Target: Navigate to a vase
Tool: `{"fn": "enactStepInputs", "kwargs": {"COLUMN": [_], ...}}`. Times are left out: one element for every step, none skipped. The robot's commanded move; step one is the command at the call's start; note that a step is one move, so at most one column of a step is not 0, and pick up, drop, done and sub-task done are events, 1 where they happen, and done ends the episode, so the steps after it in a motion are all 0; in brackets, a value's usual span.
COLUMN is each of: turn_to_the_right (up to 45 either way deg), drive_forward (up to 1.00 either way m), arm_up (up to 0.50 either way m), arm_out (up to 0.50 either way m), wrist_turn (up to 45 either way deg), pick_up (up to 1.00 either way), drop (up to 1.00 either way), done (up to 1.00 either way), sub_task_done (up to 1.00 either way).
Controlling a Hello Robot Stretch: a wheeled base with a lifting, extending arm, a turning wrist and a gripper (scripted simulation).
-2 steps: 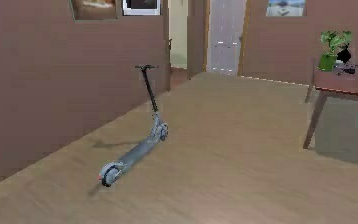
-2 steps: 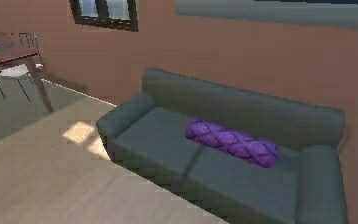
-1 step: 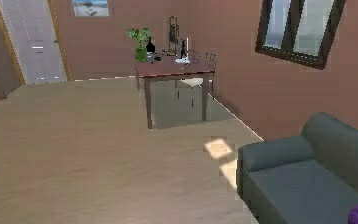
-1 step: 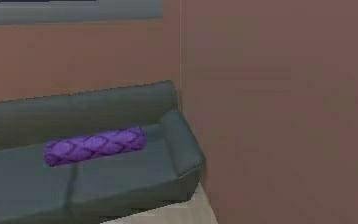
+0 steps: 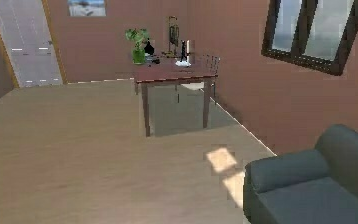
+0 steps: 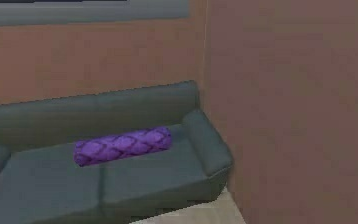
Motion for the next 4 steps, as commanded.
{"fn": "enactStepInputs", "kwargs": {"turn_to_the_right": [-27.0, 0.0, 0.0, 12.0], "drive_forward": [0.0, 1.0, 0.95, 0.0], "arm_up": [0.0, 0.0, 0.0, 0.0], "arm_out": [0.0, 0.0, 0.0, 0.0], "wrist_turn": [0.0, 0.0, 0.0, 0.0], "pick_up": [0.0, 0.0, 0.0, 0.0], "drop": [0.0, 0.0, 0.0, 0.0], "done": [0.0, 0.0, 0.0, 0.0], "sub_task_done": [0.0, 0.0, 0.0, 0.0]}}
